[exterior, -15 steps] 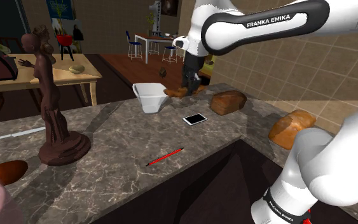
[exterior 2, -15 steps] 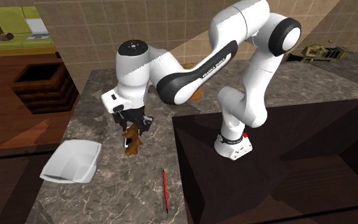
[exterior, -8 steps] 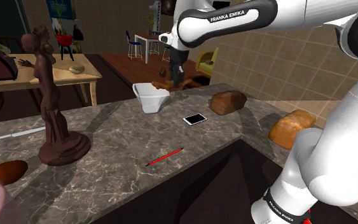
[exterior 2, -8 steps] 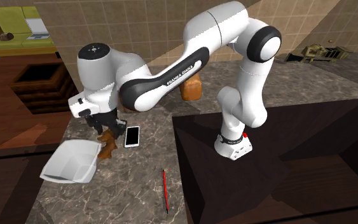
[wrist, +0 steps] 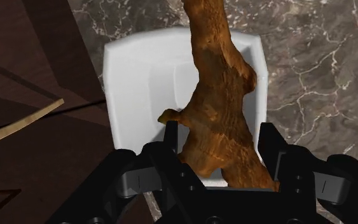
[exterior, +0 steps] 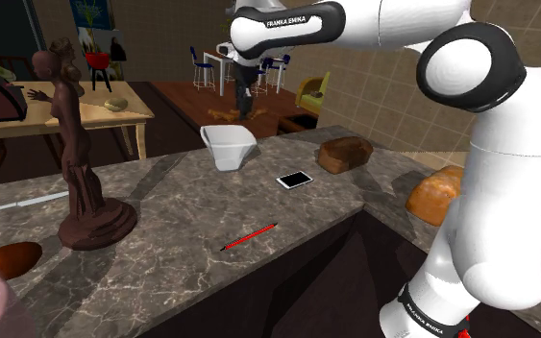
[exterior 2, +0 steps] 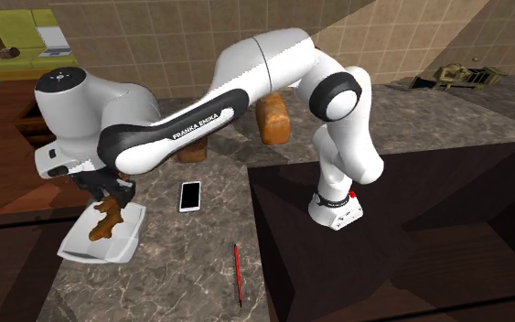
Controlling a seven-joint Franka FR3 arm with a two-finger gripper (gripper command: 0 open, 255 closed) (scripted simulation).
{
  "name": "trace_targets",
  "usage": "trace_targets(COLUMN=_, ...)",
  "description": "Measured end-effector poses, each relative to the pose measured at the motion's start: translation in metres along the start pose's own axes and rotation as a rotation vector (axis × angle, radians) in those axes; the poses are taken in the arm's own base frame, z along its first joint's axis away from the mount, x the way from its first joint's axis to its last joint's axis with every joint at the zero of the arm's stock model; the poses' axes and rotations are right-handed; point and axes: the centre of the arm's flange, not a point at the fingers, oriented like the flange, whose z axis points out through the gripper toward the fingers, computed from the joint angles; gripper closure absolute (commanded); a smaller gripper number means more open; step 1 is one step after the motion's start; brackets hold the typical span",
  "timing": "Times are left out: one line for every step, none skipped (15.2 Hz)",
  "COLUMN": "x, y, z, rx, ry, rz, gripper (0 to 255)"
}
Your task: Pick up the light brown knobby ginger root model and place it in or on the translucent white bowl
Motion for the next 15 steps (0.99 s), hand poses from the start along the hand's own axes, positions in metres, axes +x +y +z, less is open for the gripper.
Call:
trace_targets(x=0.003, y=0.014, z=0.001, rx=0.000, ry=0.000, rz=0.000, gripper=255)
trace_targets(x=0.009, y=0.026, z=0.003, rx=0.000, ry=0.000, rz=0.000, gripper=255)
trace_targets(x=0.015, y=0.036, z=0.010, rx=-0.001, ry=0.001, rz=0.000, gripper=255)
trace_targets(x=0.019, y=0.044, z=0.012, rx=-0.001, ry=0.000, rz=0.000, gripper=255)
trace_targets(x=0.022, y=0.050, z=0.015, rx=0.000, ry=0.000, rz=-0.001, gripper=255)
trace_targets(x=0.024, y=0.052, z=0.019, rx=0.000, ry=0.000, rz=-0.001, gripper=255)
trace_targets(x=0.025, y=0.051, z=0.023, rx=0.000, ry=0.000, rz=-0.001, gripper=255)
trace_targets(x=0.026, y=0.051, z=0.028, rx=0.000, ry=0.000, rz=-0.001, gripper=255)
trace_targets(x=0.027, y=0.051, z=0.033, rx=0.000, ry=0.000, rz=-0.001, gripper=255)
trace_targets(x=0.026, y=0.050, z=0.037, rx=0.000, ry=0.000, rz=-0.001, gripper=255)
trace_targets(x=0.026, y=0.049, z=0.042, rx=0.000, ry=0.000, rz=-0.001, gripper=255)
trace_targets(x=0.025, y=0.048, z=0.047, rx=0.000, ry=0.000, rz=-0.001, gripper=255)
trace_targets(x=0.025, y=0.046, z=0.052, rx=0.000, ry=0.000, rz=-0.001, gripper=255)
trace_targets(x=0.025, y=0.045, z=0.058, rx=0.000, ry=0.000, rz=-0.001, gripper=255)
trace_targets(x=0.025, y=0.044, z=0.064, rx=0.000, ry=0.000, rz=-0.001, gripper=255)
